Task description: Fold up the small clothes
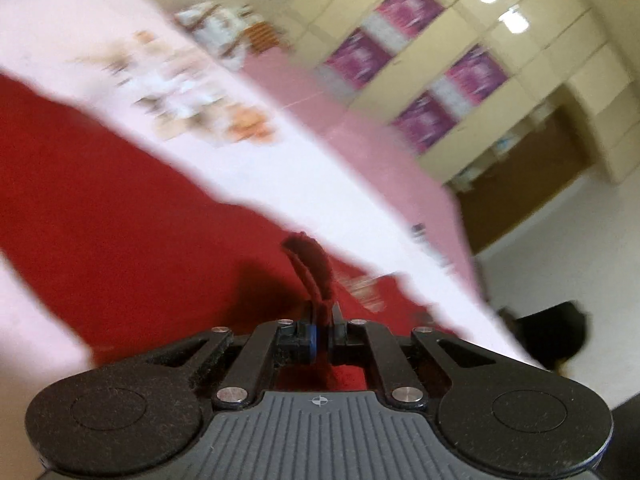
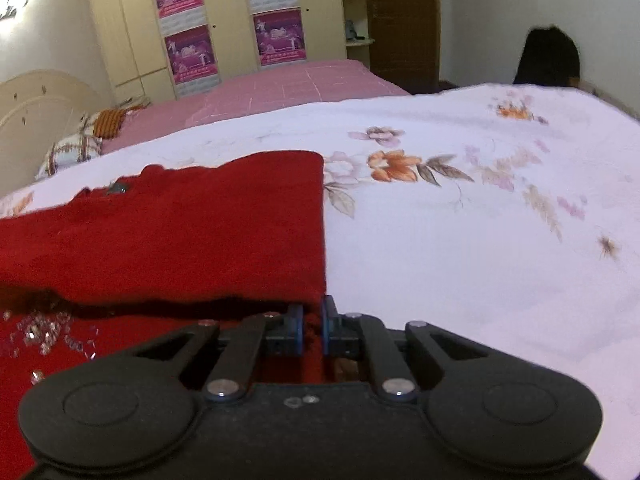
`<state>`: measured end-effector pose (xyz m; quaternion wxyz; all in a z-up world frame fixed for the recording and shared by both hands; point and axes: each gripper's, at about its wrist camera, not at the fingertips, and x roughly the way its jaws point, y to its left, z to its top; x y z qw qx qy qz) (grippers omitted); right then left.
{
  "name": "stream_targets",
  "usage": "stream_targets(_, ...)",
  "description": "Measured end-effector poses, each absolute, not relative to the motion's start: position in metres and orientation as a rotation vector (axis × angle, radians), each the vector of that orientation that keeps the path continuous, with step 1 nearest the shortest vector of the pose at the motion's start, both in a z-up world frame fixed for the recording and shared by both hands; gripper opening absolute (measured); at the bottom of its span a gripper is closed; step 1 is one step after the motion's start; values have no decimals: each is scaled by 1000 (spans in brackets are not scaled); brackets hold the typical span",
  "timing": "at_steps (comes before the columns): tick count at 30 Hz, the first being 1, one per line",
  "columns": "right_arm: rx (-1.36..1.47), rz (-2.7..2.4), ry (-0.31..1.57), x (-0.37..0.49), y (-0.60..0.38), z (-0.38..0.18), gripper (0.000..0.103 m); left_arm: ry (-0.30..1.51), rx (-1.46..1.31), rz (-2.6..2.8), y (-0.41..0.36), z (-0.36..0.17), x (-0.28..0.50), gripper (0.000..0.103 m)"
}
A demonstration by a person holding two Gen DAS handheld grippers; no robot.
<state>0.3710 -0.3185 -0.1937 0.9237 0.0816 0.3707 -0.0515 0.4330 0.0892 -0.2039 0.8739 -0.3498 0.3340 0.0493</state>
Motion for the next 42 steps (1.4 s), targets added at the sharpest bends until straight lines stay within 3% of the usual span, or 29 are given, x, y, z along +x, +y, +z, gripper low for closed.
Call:
stream_targets(2, 190, -144, 752, 366, -326, -195, 8, 752, -720, 125, 91, -224, 434, 5)
stream_targets(6, 190, -130, 785, 363, -330, -197, 9, 763, -587, 107, 79, -207, 433, 5)
stream_targets(8, 211, -113, 808, 362, -333, -192, 20, 754, -573, 115, 83, -196, 424, 5)
stream_targets(10, 275, -115, 811, 353, -342, -185, 45, 720, -555, 139, 95, -182, 404, 5)
stream_targets(11, 309, -107, 795, 348, -346, -181, 47, 708, -538, 141, 96, -177, 402, 5)
stream_targets(17, 355, -81, 726, 378, -358, -169, 47, 693, -453, 41, 74, -167, 418, 5)
stream_targets(24, 393, -47, 746, 447, -358, -195, 45, 759, -399, 34, 48, -193, 452, 5)
stream_targets(26, 454, -36, 743, 459, -363, -200, 37, 751, -399, 36, 50, -201, 455, 5)
stream_targets(27, 491, -17, 753, 468, -365, -204, 25, 740, -399, 34, 49, -203, 455, 5)
stream_targets(28, 512, -7, 766, 474, -366, -207, 19, 737, -399, 34, 47, -205, 455, 5)
stream_targets(32, 475, -2, 762, 479, -356, -205, 8, 751, -370, 46, 38, -201, 454, 5)
stream_targets(36, 291, -91, 674, 464, -346, -190, 7, 743, -327, 45, 34, -204, 452, 5)
stream_targets(39, 220, -117, 712, 470, -339, -206, 6, 722, -301, 53, 34, -206, 452, 5)
stream_targets(41, 191, -149, 717, 471, -332, -203, 12, 749, -311, 46, 36, -201, 453, 5)
stream_targets(42, 196, -166, 722, 469, -332, -200, 22, 759, -317, 40, 37, -197, 451, 5)
